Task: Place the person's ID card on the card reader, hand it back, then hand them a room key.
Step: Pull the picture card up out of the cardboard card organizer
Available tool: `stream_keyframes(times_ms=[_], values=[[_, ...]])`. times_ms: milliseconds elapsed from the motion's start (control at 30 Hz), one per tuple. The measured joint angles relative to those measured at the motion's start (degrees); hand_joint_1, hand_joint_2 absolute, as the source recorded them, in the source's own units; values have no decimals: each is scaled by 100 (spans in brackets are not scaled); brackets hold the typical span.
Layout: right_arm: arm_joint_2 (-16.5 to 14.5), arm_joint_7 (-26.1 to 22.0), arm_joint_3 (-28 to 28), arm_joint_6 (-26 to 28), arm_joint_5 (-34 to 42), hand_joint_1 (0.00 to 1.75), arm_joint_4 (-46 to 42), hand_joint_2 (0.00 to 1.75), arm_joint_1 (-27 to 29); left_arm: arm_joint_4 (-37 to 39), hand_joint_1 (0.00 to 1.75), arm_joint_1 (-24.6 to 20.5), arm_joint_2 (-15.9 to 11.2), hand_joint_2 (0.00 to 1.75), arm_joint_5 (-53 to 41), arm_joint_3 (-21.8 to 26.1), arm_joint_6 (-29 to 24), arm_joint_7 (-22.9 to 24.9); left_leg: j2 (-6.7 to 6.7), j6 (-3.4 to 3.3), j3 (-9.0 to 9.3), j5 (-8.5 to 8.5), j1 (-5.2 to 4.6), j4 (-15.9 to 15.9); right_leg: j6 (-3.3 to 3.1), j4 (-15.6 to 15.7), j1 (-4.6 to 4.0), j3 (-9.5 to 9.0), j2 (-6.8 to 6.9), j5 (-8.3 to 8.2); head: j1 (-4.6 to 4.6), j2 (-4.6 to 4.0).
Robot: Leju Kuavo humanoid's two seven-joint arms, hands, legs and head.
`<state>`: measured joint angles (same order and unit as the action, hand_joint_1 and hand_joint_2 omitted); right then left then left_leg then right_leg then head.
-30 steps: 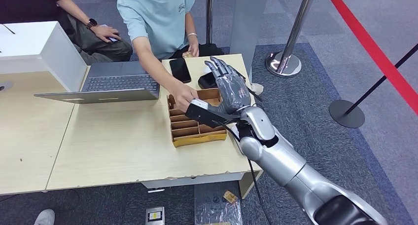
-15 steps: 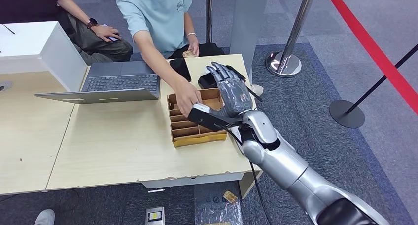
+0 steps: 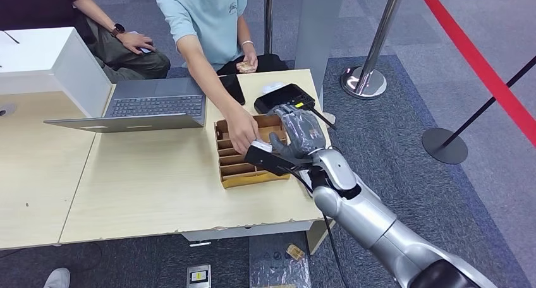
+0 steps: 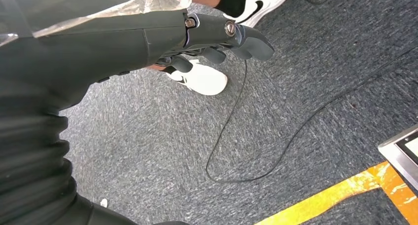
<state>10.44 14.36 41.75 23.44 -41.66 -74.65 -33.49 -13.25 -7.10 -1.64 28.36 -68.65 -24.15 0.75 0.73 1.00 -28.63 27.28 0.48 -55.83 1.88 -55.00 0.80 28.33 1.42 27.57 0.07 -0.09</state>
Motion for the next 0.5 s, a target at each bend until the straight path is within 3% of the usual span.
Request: stream_keyframes(times_ms=[33, 100, 167, 367, 500], values=[[2, -1, 1, -2, 0, 113, 8, 175, 15, 0, 0, 0, 1, 175, 1, 0, 0, 3, 0, 0, 0, 0, 0, 0, 0, 0, 0, 0, 0, 0, 0, 0], [4, -2, 3, -18, 0, 72, 30, 175, 43, 0, 0, 0, 3, 175, -2, 1, 0, 9, 0, 0, 0, 0, 0, 0, 0, 0, 0, 0, 0, 0, -1, 0], [4, -3, 7, -59, 0, 53, 60, 175, 71, 0, 0, 0, 5, 175, -7, 1, 0, 12, 0, 0, 0, 0, 0, 0, 0, 0, 0, 0, 0, 0, -1, 0], [2, -11, 37, -157, -7, 13, 214, 175, 110, 0, 0, -1, 16, 175, -24, 0, 0, 10, 0, 0, 0, 0, 0, 0, 0, 0, 0, 0, 0, 0, -1, 0], [-1, -20, 72, -158, -26, 4, 356, 175, 113, 0, 0, -2, 21, 175, -31, 1, 0, 10, 0, 0, -1, 0, 0, 0, 0, 0, 0, 0, 0, 0, -1, 0]])
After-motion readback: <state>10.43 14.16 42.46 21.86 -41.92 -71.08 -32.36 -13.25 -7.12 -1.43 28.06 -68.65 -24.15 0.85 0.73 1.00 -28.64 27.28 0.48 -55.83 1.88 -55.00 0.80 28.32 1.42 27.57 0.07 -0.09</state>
